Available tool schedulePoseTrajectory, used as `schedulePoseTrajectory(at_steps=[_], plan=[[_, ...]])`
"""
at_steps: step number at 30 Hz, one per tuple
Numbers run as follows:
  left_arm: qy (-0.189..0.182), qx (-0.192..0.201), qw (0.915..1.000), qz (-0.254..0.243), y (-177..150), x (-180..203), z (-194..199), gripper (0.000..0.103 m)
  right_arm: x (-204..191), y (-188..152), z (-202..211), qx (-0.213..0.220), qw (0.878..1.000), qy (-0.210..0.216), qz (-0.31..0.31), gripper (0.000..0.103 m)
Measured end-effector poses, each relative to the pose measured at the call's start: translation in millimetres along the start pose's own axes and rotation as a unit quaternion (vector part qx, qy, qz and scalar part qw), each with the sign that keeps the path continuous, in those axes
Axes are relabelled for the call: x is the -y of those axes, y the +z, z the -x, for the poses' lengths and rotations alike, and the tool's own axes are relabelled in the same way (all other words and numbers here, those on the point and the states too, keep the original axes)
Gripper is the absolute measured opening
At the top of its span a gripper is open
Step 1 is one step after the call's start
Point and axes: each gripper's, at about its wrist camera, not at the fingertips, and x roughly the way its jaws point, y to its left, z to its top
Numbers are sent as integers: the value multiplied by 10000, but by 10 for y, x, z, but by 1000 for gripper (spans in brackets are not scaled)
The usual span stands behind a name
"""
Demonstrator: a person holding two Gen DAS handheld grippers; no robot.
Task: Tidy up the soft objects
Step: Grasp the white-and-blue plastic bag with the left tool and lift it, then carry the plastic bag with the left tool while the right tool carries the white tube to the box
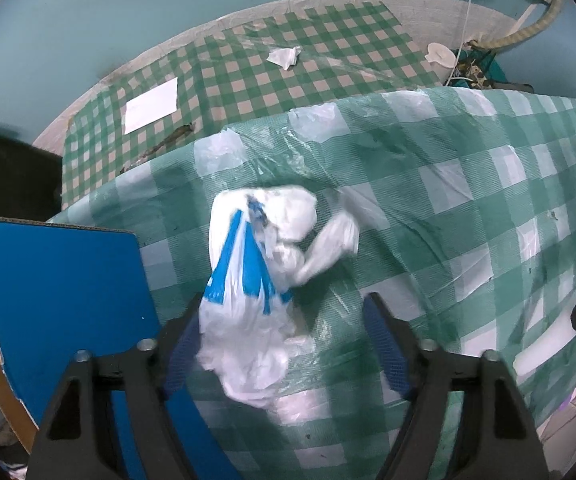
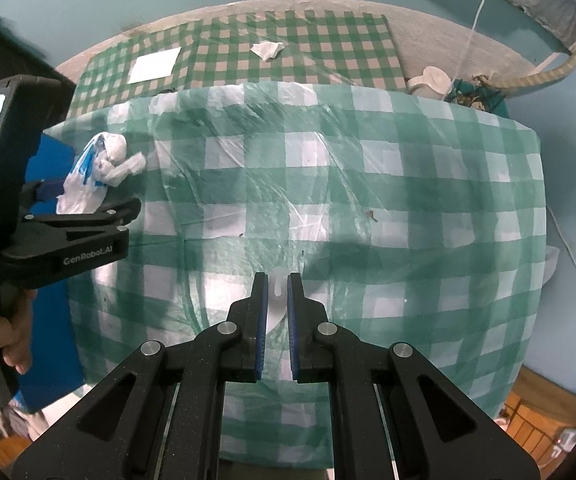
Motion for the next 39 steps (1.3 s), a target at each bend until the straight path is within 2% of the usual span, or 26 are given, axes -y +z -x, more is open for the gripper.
schedulePoseTrajectory(at_steps=[2, 3, 4, 7, 29, 39], plan=[[148, 44, 9999, -41, -13, -17, 11, 42, -21, 6, 11, 16, 10000, 1, 11, 7], [176, 73, 9998, -48, -17, -28, 23, 31, -31, 10, 16, 25, 10000, 3, 13, 7], [171, 97, 9998, -40, -17, -46, 39, 27, -35, 16, 17, 32, 10000, 6, 16, 7], [22, 107, 9999, 75, -21, -120, 82, 24, -62, 26, 40, 67, 10000, 15, 30, 7], [-369, 559, 9967, 457, -386, -280, 748, 22, -188, 32, 330, 358, 9989, 84, 293, 7], [-410, 726, 9947, 605, -561, -351, 1007, 22, -302, 3, 513, 513, 9975, 102, 484, 7]])
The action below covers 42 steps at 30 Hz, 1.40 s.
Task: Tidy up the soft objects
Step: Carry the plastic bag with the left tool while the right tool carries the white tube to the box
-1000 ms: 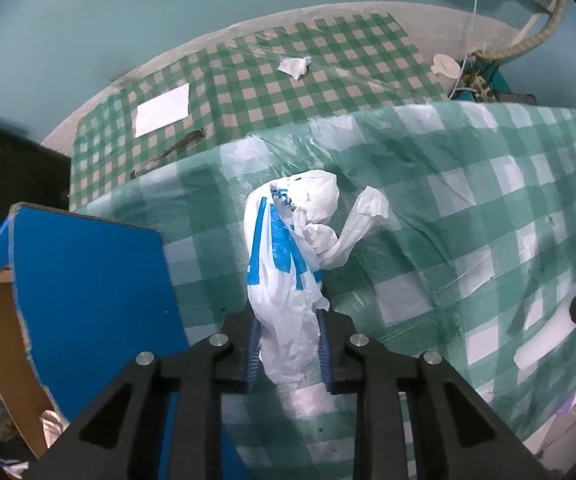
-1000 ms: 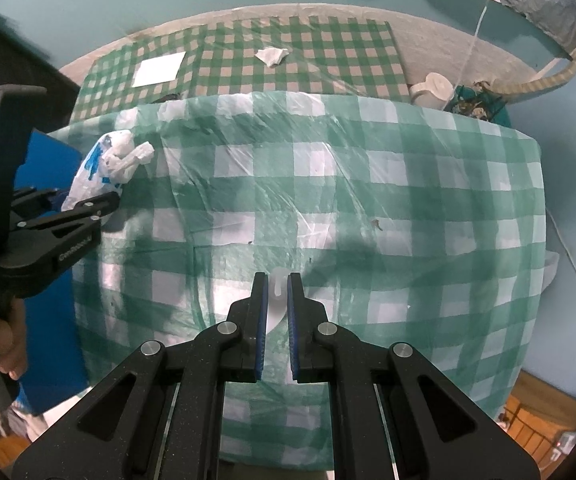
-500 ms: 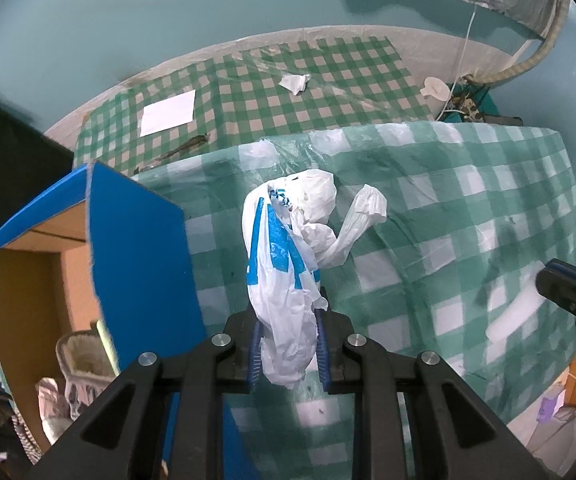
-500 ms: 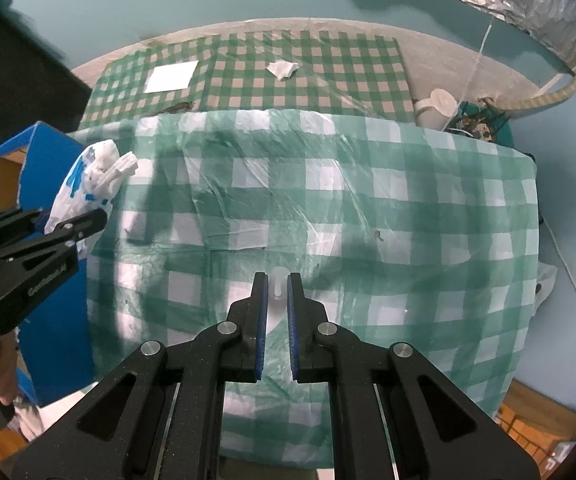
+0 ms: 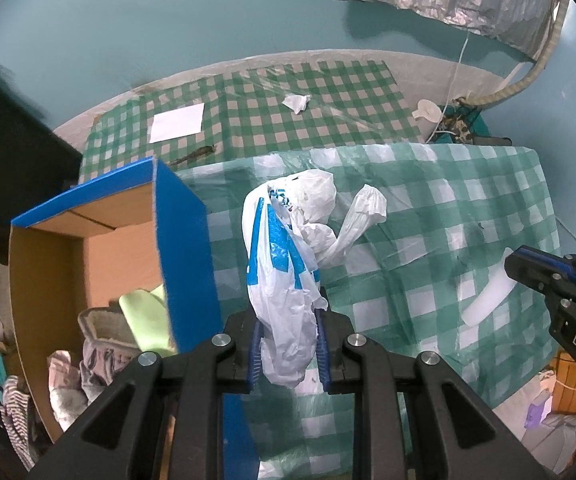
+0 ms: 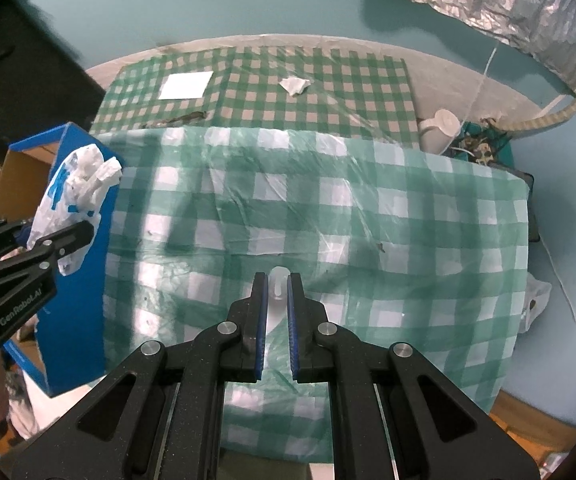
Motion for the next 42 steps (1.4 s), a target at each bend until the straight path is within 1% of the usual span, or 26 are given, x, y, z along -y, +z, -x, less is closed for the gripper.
schedulePoseTrajectory(at_steps=[7, 13, 17, 23, 32, 42], plan=[[-69, 65, 9996, 248, -89, -109, 162, 22, -90, -4, 158, 122, 9998, 60, 126, 7], [-71, 161, 9994, 300, -180, -185, 307, 22, -170, 2, 302, 237, 9994, 99, 245, 7], [-101, 191, 9988, 440, -223, -269, 391, 22, -234, 0, 374, 287, 9990, 123, 321, 7], [-146, 331, 9975, 611, -286, -381, 570, 22, -365, -9, 467, 347, 9981, 168, 474, 7], [-72, 384, 9956, 855, -442, -619, 688, 22, -687, 24, 601, 452, 9952, 328, 804, 7], [70, 335, 9910, 1294, -644, -984, 719, 22, -1131, 107, 691, 558, 9899, 561, 1180, 7]])
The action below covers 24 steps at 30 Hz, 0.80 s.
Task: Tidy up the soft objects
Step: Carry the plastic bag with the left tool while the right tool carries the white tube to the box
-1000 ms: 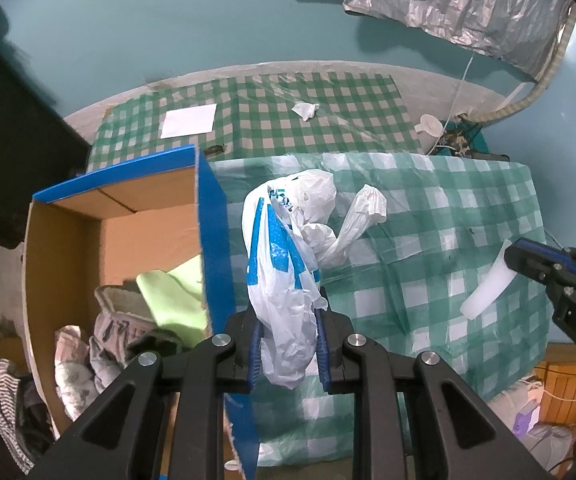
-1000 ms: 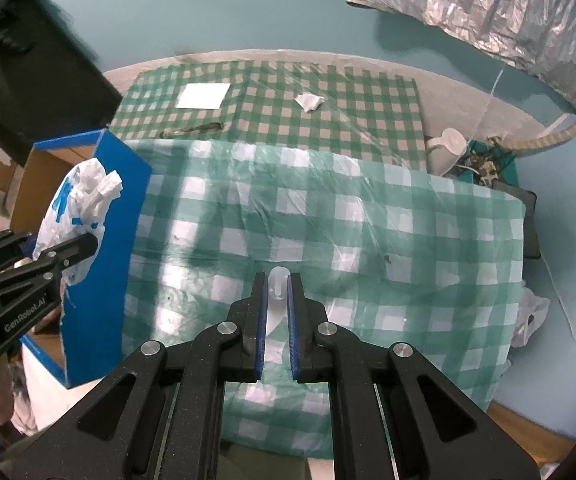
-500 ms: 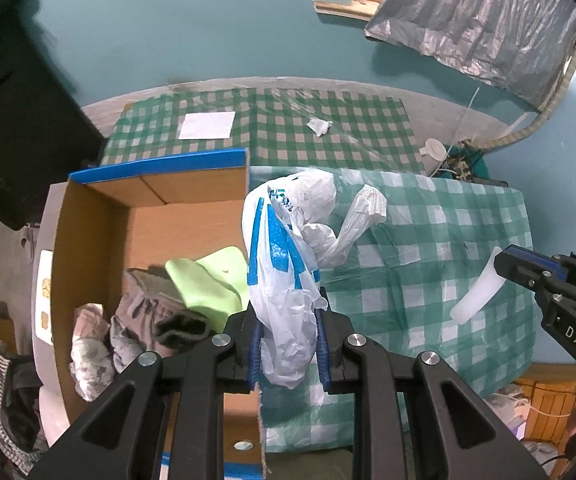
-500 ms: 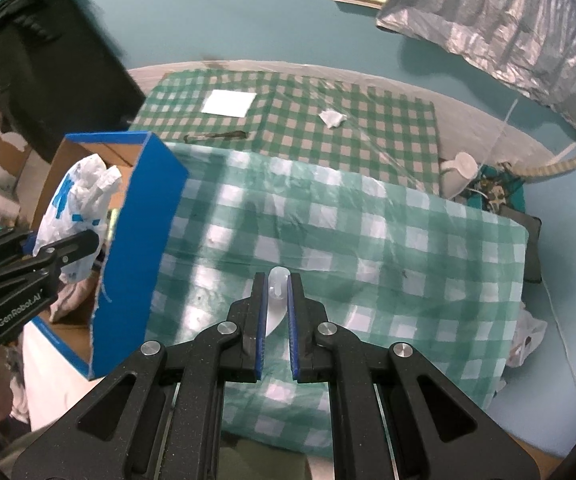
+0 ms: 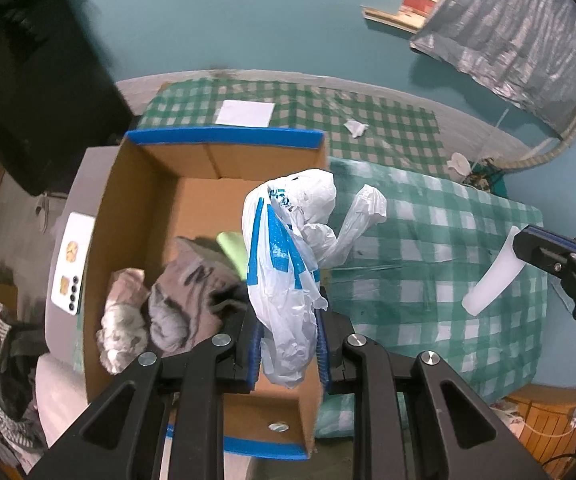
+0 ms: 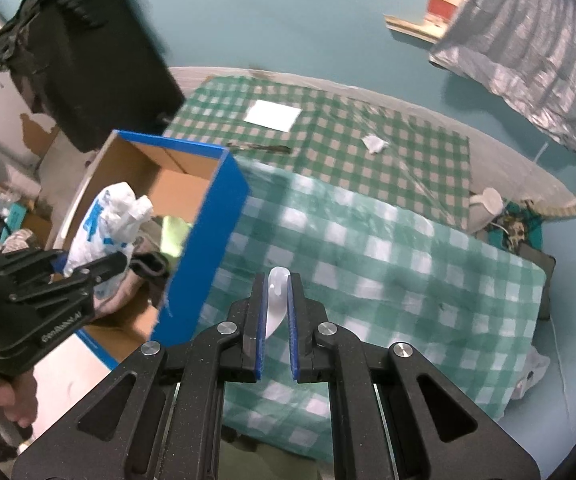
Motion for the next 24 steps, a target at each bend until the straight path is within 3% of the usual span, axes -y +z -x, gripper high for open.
schedulePoseTrajectory(at_steps=[24], plan=[[279, -82, 9966, 772, -197, -903, 22, 22, -1064, 364, -260, -57, 9945, 499, 923, 7]])
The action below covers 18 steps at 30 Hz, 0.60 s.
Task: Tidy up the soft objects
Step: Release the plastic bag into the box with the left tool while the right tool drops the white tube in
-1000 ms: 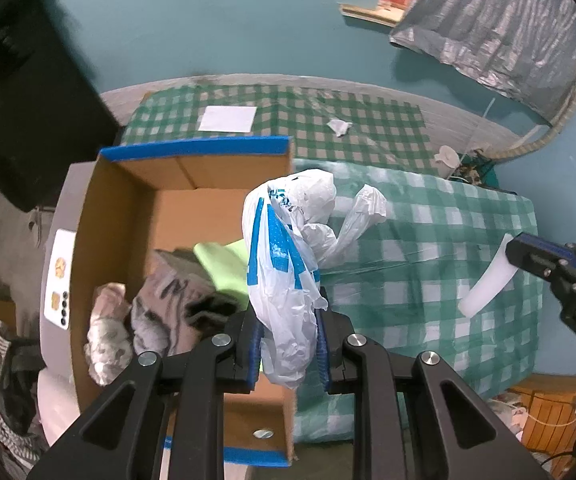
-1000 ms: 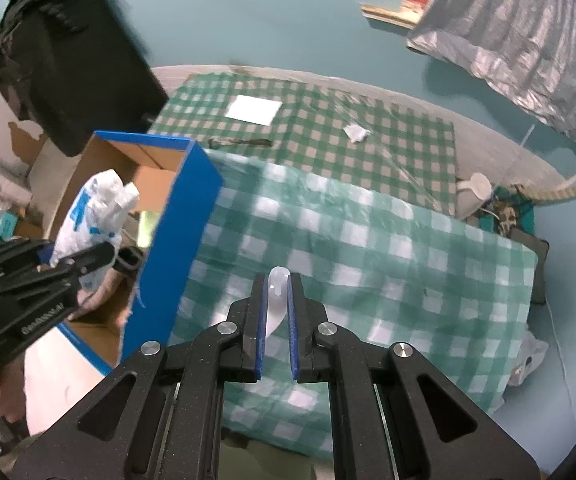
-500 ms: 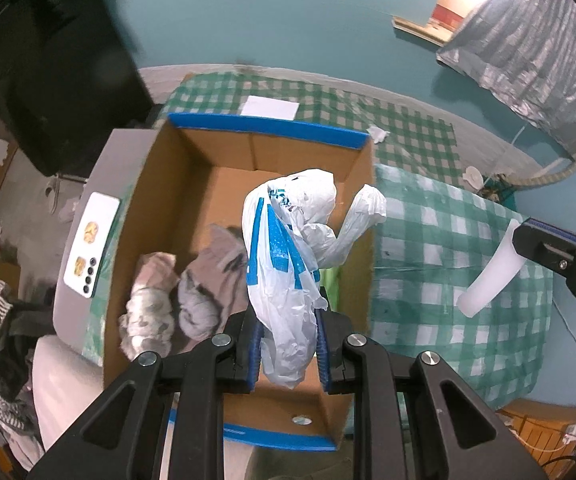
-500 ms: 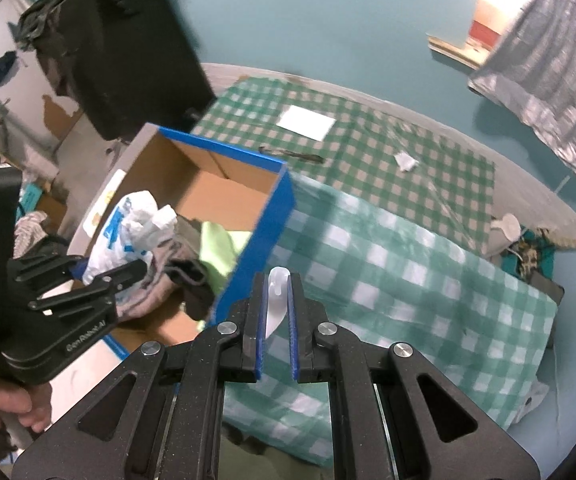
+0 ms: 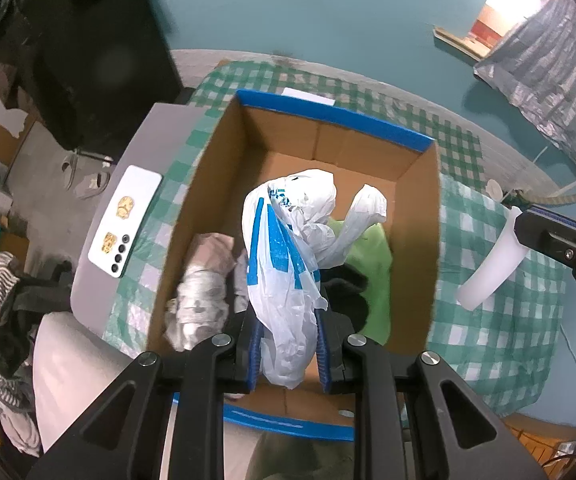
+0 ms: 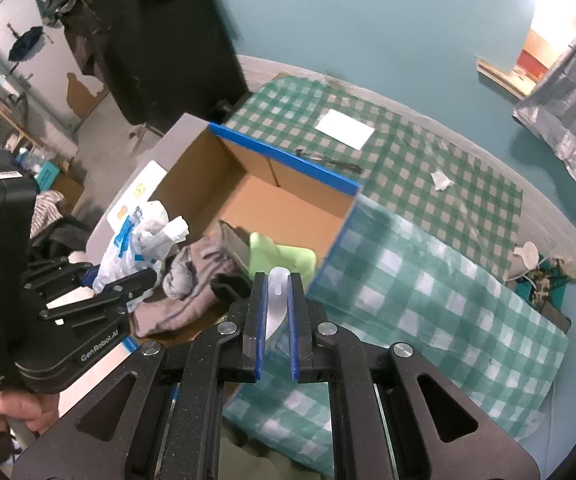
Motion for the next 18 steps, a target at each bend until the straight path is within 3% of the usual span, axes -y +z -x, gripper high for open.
schedulePoseTrajectory(at_steps=[12, 18], plan=[[15, -180, 9998, -34, 0, -166, -128, 23, -243, 83, -356, -290, 9994, 32, 176, 7], [-15, -151, 9999, -65, 16, -202, -136, 31, -299, 122, -419, -358, 9991, -35, 223, 16]])
